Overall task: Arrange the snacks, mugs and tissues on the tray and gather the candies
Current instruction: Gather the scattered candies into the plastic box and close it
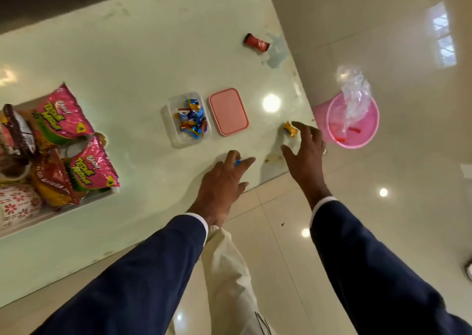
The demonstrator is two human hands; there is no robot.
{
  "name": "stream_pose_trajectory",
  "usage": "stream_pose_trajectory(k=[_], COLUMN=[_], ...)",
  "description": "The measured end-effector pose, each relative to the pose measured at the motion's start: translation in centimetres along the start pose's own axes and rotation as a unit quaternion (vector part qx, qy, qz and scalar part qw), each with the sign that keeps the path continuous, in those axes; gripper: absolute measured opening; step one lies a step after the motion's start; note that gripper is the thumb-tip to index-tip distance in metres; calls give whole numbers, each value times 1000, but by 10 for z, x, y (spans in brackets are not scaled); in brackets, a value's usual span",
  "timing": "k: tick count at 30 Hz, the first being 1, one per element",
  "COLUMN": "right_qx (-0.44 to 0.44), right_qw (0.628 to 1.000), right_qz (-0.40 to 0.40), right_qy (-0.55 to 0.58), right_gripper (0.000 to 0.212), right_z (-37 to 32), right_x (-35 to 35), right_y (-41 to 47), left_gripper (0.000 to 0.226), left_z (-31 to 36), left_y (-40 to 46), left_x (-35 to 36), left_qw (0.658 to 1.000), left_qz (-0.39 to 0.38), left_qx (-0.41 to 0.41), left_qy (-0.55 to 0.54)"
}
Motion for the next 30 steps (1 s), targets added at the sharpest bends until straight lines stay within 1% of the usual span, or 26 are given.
stream_pose_trajectory(k=[2, 3, 7, 9, 12, 13, 15, 16, 18, 20, 22, 24, 25, 27, 29, 30], right_qx=[-12, -19, -67, -82, -96, -82, -36, -12, 23, 42, 30, -6, -24, -51, -67, -73], right_qw=[999, 999, 993, 990, 986, 988, 987, 982, 970, 960, 956, 955, 952, 947, 947, 948], right_qz=[-19, -29, -65, -94, -117, -124, -151, -171, -202, -211, -204, -194, -195, -197, -196, -197], right_qy=[-31, -41, -69, -69, -63, -39, 38, 77, 132, 177, 209, 226, 235, 249, 247, 241], right_gripper=[60, 56, 33, 27, 24, 22, 17, 18, 23, 24, 23, 22, 22, 20, 18, 18], right_z=[-3, -4, -13, -18, -22, -23, -26, -27, -33, -43, -60, -85, -99, -125, -148, -157], right_x=[4, 7, 19, 27, 37, 39, 43, 45, 50, 52, 52, 52, 52, 53, 56, 58], right_y=[12, 17, 22, 17, 7, 4, -1, -5, -13, -20, -24, -27, -27, -28, -25, -23], left_gripper=[54, 49, 37, 26, 14, 10, 9, 10, 11, 13, 13, 14, 15, 19, 27, 33], left_z=[5, 7, 1, -6, -14, -16, -23, -27, -36, -46, -55, -65, -69, -74, -78, -80], left_y=[6, 8, 9, 7, 2, 1, -3, -6, -12, -19, -24, -24, -22, -14, -5, -2], left_x=[1, 1, -4, -9, -16, -19, -29, -37, -57, -83, -109, -127, -133, -138, -139, -136], left_qw=[999, 997, 992, 993, 996, 997, 999, 997, 993, 976, 946, 924, 918, 915, 923, 932], left_qz=[-7, -16, -49, -50, -53, -55, -43, -27, 31, 128, 231, 301, 319, 330, 314, 290], left_qx=[15, 25, 39, 28, 17, 10, -27, -46, -64, -74, -75, -56, -48, -45, -51, -55], left_qy=[43, 65, 109, 100, 67, 44, -19, -49, -94, -158, -213, -228, -231, -229, -216, -211])
Point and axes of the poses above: each hand's wrist, its own y-axis towards the middle knuckle, its own x-axis out of the palm, z = x × y, the point moved 3 cm from there along y, towards the middle knuckle, and after that the axes turned 5 degrees about x, right-handed, at the moved point
